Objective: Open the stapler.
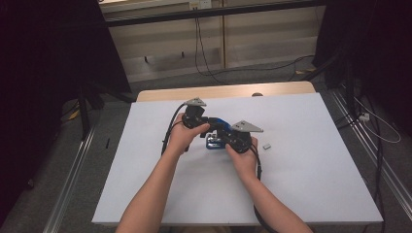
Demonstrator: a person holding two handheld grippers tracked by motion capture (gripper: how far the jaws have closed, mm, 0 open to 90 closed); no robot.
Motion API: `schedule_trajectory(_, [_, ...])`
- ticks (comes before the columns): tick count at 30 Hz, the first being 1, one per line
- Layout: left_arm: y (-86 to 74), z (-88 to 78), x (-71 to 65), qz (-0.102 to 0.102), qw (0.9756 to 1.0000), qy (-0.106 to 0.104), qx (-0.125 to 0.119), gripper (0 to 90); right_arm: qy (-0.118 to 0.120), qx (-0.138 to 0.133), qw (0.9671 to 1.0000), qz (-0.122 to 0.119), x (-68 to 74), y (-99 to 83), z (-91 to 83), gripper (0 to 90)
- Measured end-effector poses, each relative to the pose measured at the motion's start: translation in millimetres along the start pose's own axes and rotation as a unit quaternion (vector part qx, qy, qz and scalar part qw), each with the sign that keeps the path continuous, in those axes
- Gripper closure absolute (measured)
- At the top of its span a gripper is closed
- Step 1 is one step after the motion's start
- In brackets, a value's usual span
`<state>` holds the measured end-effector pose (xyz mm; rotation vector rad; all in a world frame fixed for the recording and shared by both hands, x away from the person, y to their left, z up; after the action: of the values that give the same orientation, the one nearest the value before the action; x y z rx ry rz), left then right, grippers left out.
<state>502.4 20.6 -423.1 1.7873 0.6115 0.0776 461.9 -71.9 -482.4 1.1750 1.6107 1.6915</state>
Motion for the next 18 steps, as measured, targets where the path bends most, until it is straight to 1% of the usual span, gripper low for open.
schedule_trajectory(4, [0.4,0.1,-0.7,0.002,1.0000,0.001,0.001,61.2,0.000,-0.003,1.0000,0.004,0.0,-0.3,1.7,90.0])
schedule_trajectory(7, [0.4,0.2,-0.5,0.000,1.0000,0.001,-0.002,61.2,0.001,-0.001,1.0000,0.002,-0.1,-0.1,2.0,90.0])
schedule_trajectory(10, [0.2,0.4,-0.1,0.003,1.0000,0.003,-0.002,61.0,0.001,-0.004,1.0000,0.003,-0.6,0.4,1.4,90.0])
schedule_trajectory(12, [0.1,-0.3,0.9,0.002,1.0000,0.004,-0.003,60.9,0.000,-0.007,1.0000,0.004,0.1,0.8,1.2,90.0])
schedule_trajectory(17, [1.6,-0.1,2.0,-0.002,0.9999,0.007,-0.013,57.1,-0.007,-0.020,0.9998,-0.005,0.8,4.8,-0.8,90.0])
schedule_trajectory(18, [1.8,0.0,1.8,-0.005,0.9999,0.006,-0.013,56.4,-0.007,-0.021,0.9997,-0.003,1.1,5.4,-0.9,90.0])
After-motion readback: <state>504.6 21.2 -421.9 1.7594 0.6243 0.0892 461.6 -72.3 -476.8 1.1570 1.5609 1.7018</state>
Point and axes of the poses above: each handheld gripper's, and its own axes: z roughly forward along the jaws, y roughly out of its top, x roughly to its left, the point moved 6 cm from there along z, roughly forward along the jaws, and after that the axes turned 15 degrees about -x, right-handed, at the moved point
